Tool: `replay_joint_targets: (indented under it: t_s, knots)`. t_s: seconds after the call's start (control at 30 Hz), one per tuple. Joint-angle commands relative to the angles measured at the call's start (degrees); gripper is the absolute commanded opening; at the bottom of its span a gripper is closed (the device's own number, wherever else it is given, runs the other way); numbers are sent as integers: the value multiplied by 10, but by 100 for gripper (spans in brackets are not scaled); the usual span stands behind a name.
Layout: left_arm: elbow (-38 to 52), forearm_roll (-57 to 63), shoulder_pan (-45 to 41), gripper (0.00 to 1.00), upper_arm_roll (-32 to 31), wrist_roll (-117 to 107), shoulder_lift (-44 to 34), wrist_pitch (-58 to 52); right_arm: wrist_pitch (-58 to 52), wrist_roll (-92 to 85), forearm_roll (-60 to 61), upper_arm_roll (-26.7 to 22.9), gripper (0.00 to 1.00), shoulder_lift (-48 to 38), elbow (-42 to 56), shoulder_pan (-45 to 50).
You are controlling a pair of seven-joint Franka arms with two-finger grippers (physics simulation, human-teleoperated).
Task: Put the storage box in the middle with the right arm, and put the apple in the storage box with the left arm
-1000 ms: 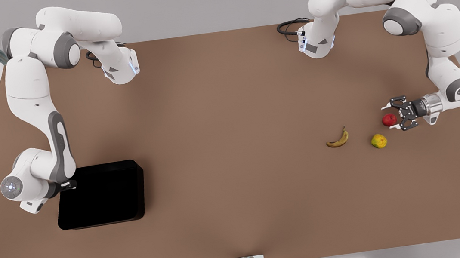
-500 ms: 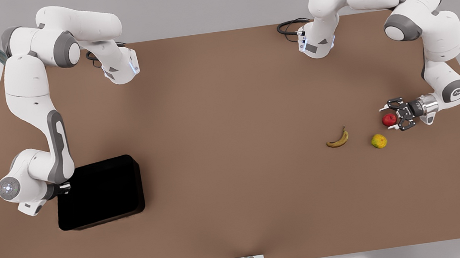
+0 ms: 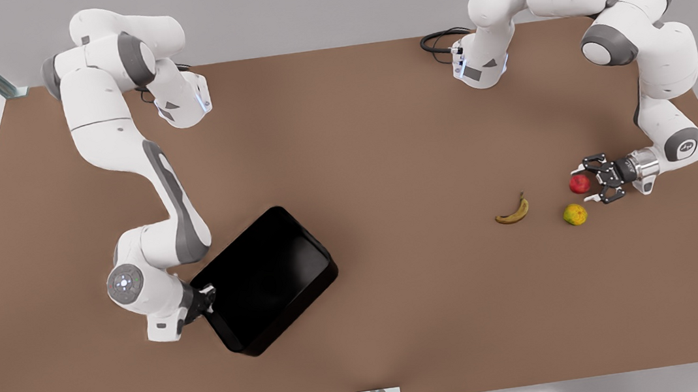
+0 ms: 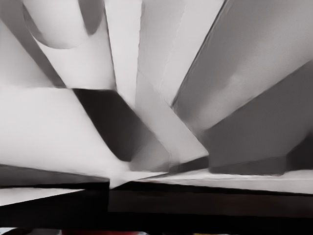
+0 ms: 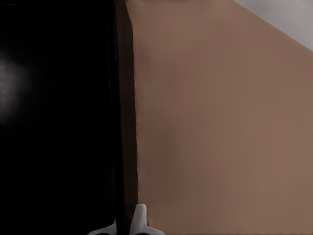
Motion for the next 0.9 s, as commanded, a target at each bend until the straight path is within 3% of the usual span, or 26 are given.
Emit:
replay_joint_targets:
  t_s: [0.0, 0.13, 0.17, 0.23, 0.3, 0.33, 0.37, 0.4, 0.57, 0.67, 0.77, 0.8, 0.87]
  knots:
    - [-1, -4, 0, 94, -5, 1, 0, 0, 11, 1, 0, 5, 21, 6, 1, 9]
    - [-2, -9, 0, 94, -22, 5, 1, 8, 57, 2, 7, 52, 21, 33, 23, 48]
    - [-3, -8, 0, 89, -29, 5, 0, 11, 59, 1, 7, 52, 21, 46, 38, 63]
    - [-2, -7, 0, 58, -36, 4, 0, 18, 88, 1, 17, 52, 21, 78, 68, 96]
    - [-3, -6, 0, 56, -38, 3, 0, 18, 107, 0, 38, 52, 21, 89, 68, 101]
    - [-5, -6, 0, 55, -45, 1, 0, 19, 107, 0, 38, 52, 47, 90, 68, 107]
    - [-5, -6, 0, 50, -44, -2, -1, 18, 107, 0, 38, 52, 90, 90, 67, 107]
    - [-2, -6, 0, 50, -44, -4, -2, 15, 108, 0, 38, 52, 100, 90, 65, 107]
    - [40, 1, -3, 51, -43, -102, -43, -33, 107, -6, 38, 51, 100, 89, 66, 107]
    - [30, 1, -98, 51, -44, -164, -126, 3, 102, -5, 38, 48, 100, 82, 68, 104]
    - [18, 37, -205, 51, -101, -284, -199, 130, 98, -4, 39, 29, 100, 62, 68, 82]
    - [3, 38, -237, 51, -125, -342, -225, 186, 52, -3, 38, 10, 100, 15, 61, 42]
    - [-25, 66, -294, 51, -197, -441, -256, 307, -257, -4, 76, -85, 100, -76, 47, -15]
